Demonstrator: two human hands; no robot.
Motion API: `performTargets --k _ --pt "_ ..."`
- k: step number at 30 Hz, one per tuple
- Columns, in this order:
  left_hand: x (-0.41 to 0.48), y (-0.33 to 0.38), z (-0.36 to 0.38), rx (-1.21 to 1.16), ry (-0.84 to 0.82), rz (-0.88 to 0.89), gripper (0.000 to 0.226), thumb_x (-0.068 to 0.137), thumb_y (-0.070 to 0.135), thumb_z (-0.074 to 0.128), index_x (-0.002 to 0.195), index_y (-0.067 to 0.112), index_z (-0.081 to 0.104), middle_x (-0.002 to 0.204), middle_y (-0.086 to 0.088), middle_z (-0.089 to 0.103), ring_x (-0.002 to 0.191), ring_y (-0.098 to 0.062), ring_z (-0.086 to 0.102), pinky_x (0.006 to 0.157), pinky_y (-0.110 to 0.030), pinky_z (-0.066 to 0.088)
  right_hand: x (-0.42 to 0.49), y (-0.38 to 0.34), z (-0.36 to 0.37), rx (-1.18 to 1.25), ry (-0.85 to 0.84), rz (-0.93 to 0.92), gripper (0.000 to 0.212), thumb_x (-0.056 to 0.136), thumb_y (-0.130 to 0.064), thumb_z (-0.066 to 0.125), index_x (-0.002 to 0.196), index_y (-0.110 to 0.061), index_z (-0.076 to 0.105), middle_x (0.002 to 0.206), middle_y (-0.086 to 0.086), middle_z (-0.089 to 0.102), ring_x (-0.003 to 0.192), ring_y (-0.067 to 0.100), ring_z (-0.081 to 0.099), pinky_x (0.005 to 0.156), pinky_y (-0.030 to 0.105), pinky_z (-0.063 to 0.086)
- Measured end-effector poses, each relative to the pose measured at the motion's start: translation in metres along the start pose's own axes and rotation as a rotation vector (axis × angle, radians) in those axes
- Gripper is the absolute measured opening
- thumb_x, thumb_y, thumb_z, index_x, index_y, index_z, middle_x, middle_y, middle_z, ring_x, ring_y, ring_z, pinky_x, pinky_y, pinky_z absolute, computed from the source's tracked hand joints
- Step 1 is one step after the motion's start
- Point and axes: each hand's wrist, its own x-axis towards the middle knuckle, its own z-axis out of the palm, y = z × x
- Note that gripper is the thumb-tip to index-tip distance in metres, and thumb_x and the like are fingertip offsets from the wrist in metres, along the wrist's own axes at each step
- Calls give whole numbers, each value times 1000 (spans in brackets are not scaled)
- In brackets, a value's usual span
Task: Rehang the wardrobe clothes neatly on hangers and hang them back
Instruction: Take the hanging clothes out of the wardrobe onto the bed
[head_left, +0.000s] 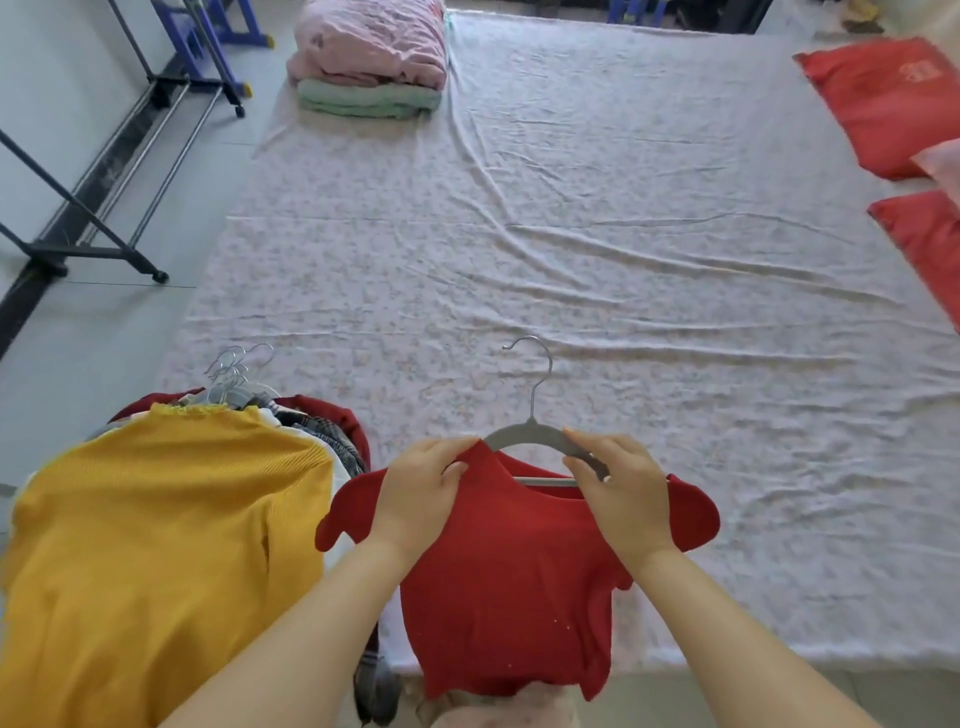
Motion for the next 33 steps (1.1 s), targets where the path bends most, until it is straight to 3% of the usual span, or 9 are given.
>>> performTargets --k 13,17,19,25,33 --pt "99 -81 84 57 -8 -182 33 85 2 58 114 14 65 109 -7 67 104 -24 59 90 -27 40 95 92 91 -47 -176 28 33 82 -9 68 112 -22 68 89 2 66 81 19 58 71 32 48" --pt "125 -111 108 103 26 -227 35 85 0 55 117 12 63 115 -9 66 109 -27 58 93 -33 41 128 122 132 -142 -319 70 43 88 -18 61 129 -28 54 101 1 60 98 20 54 75 27 42" --pt "135 -123 117 137 37 -249 37 84 -1 54 120 10 61 120 -10 63 113 -28 55 95 -36 39 139 131 147 -181 -368 112 49 89 -20 59 136 -28 46 112 3 57 108 21 49 83 32 43" --pt "127 -132 126 155 3 -263 39 82 3 57 120 12 61 117 -8 63 112 -28 54 96 -42 40 109 137 157 -201 -469 86 44 86 -15 62 129 -17 54 117 5 59 111 25 51 96 40 41" --pt "82 -112 77 229 34 -329 38 83 9 56 119 18 61 117 1 62 112 -21 53 92 -35 37 65 91 141 -169 -569 67 41 88 -19 60 128 -22 54 121 -2 57 113 18 49 98 34 39"
